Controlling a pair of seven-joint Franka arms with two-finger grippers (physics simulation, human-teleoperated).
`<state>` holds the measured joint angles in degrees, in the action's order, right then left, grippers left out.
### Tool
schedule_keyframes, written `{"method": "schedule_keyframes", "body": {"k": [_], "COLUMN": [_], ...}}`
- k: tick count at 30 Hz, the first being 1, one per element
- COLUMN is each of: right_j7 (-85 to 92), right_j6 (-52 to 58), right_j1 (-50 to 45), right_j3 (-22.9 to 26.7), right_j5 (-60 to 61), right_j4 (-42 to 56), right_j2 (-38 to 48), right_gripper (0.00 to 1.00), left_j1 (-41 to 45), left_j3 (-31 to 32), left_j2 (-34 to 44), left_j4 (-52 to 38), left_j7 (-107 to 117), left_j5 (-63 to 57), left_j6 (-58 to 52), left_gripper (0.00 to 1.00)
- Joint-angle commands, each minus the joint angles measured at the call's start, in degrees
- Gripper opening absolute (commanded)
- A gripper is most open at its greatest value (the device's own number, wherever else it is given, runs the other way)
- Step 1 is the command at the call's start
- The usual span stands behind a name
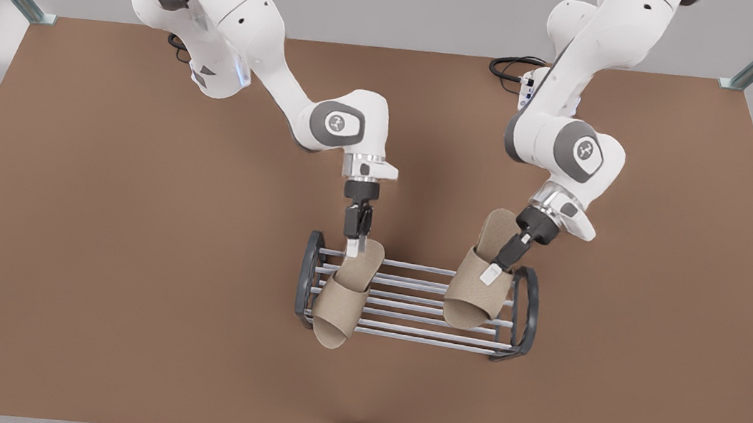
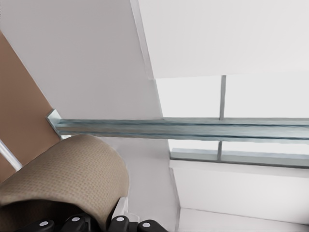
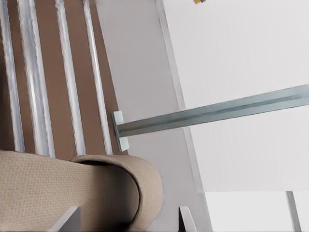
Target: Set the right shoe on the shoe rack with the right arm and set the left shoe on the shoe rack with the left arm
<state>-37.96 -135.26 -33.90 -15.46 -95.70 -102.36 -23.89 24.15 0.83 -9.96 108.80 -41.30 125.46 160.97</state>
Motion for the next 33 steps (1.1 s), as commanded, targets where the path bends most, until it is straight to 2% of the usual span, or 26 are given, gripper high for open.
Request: {"method": "schedule_keyframes", "body": {"k": [1,3,5,6,8,9,11,13,14,15,16,17,18,19,25,33], "right_j7": [-4.84,-5.46,0.77,12.27,28.99,33.38,42.87,42.88,42.79,42.71,42.71,42.71,42.71,42.71,42.70,42.62], "right_j6": [0.17,-0.97,-0.80,2.01,19.05,23.45,31.45,32.16,33.13,33.57,37.08,39.45,42.87,45.87,45.34,45.17], "right_j1": [0.15,0.77,1.65,2.79,6.13,9.47,17.37,21.51,24.49,29.24,35.12,35.05,35.66,35.92,35.93,35.93], "right_j3": [-1.15,-1.33,-2.29,-2.30,-1.59,0.69,9.74,17.12,18.18,17.48,13.44,13.44,13.44,13.61,13.44,13.44], "right_j5": [0.16,2.44,17.64,33.10,59.29,70.63,86.37,89.28,90.07,92.71,94.20,94.30,94.38,94.47,94.82,95.26], "right_j4": [-5.47,-9.35,-7.68,-2.77,9.54,12.44,13.68,13.68,13.41,12.88,14.81,16.04,17.89,18.07,20.09,20.27], "right_j2": [6.12,12.02,16.15,16.95,17.30,17.30,17.30,17.03,17.30,17.30,16.86,17.56,17.65,17.74,15.63,15.63], "right_gripper": [0.80,0.80,0.80,0.80,0.81,0.85,1.00,1.00,1.00,1.00,1.00,1.00,1.00,1.00,1.00,1.00], "left_j1": [-0.42,-0.42,-0.42,-0.42,-0.42,-0.42,-0.42,-0.42,-0.33,-0.33,-0.15,-0.15,-0.15,-0.15,0.02,0.46], "left_j3": [0.05,0.05,-0.12,-0.12,-0.12,-0.12,-0.12,-0.12,-0.12,-0.12,-0.12,-0.21,-0.12,-0.21,-0.12,0.05], "left_j2": [-1.99,-5.16,-8.06,-9.20,-11.40,-12.28,-14.03,-16.32,-16.84,-17.90,-18.08,-19.04,-19.48,-19.75,-17.81,-11.58], "left_j4": [-1.30,-3.59,-6.14,-6.23,-7.02,-7.11,-7.90,-9.30,-9.39,-10.35,-10.80,-12.11,-12.73,-12.82,-11.06,-2.98], "left_j7": [4.38,4.29,4.21,3.85,3.42,2.54,2.54,2.54,2.54,2.36,2.18,2.01,-1.15,-1.86,-3.35,-5.37], "left_j5": [0.84,0.84,0.66,0.66,0.66,0.66,0.75,0.66,0.66,0.66,0.57,0.40,0.40,0.40,0.05,0.05], "left_j6": [2.33,2.24,2.07,1.98,1.89,1.80,1.71,1.71,1.71,1.71,1.89,2.06,2.24,2.50,5.49,7.60], "left_gripper": [0.21,0.21,0.21,0.21,0.21,0.21,0.21,0.21,0.21,0.22,0.27,0.40,0.67,1.00,1.00,1.00]}}
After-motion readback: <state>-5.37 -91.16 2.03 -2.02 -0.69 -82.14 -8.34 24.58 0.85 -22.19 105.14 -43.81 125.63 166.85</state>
